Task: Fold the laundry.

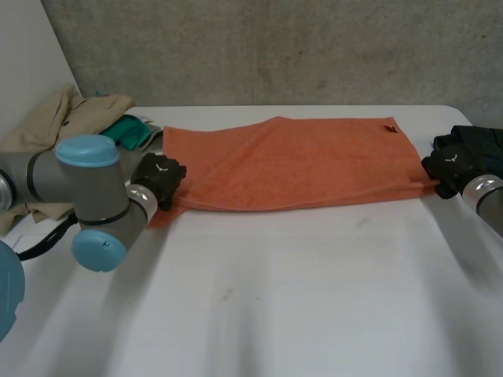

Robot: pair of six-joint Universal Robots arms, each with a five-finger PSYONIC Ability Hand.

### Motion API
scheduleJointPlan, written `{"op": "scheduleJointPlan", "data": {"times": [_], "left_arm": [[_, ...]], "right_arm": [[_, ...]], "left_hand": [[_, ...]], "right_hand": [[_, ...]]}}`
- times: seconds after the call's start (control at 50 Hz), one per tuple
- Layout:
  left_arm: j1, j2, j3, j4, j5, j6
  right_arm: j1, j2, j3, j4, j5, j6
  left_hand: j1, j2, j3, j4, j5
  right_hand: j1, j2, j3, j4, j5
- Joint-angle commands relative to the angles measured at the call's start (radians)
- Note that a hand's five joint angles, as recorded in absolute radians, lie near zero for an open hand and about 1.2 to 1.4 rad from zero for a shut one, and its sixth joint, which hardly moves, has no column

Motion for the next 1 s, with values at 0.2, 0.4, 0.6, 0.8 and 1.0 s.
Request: {"op": "scheduleJointPlan", "data": {"times": [0.2,0.4,0.6,0.8,1.0], "left_arm": [[-0.009,0.195,-0.173,-0.219,0.011,0.122],[-0.023,0.425,-0.472,-0.549,0.008,0.347],[-0.051,0.344,-0.27,-0.427,0.016,0.406],[-0.058,0.053,0.147,-0.169,-0.027,0.354],[-0.074,-0.183,0.452,-0.1,-0.038,0.375]], "right_arm": [[-0.057,-0.199,0.116,0.423,0.033,-0.134],[-0.214,-0.474,0.34,1.017,0.132,-0.539],[-0.121,-0.399,0.247,0.758,0.099,-0.404],[-0.014,-0.25,0.081,0.382,0.124,-0.17],[0.042,-0.101,-0.024,0.103,0.178,-0.148]], "left_hand": [[0.308,0.317,0.321,0.326,0.334],[0.308,0.317,0.321,0.326,0.334],[0.308,0.317,0.321,0.326,0.334],[0.308,0.317,0.321,0.326,0.334],[0.308,0.317,0.321,0.326,0.334]], "right_hand": [[0.266,0.244,0.25,0.252,0.256],[0.266,0.244,0.25,0.252,0.256],[0.266,0.244,0.25,0.252,0.256],[0.266,0.244,0.25,0.252,0.256],[0.266,0.244,0.25,0.252,0.256]]}}
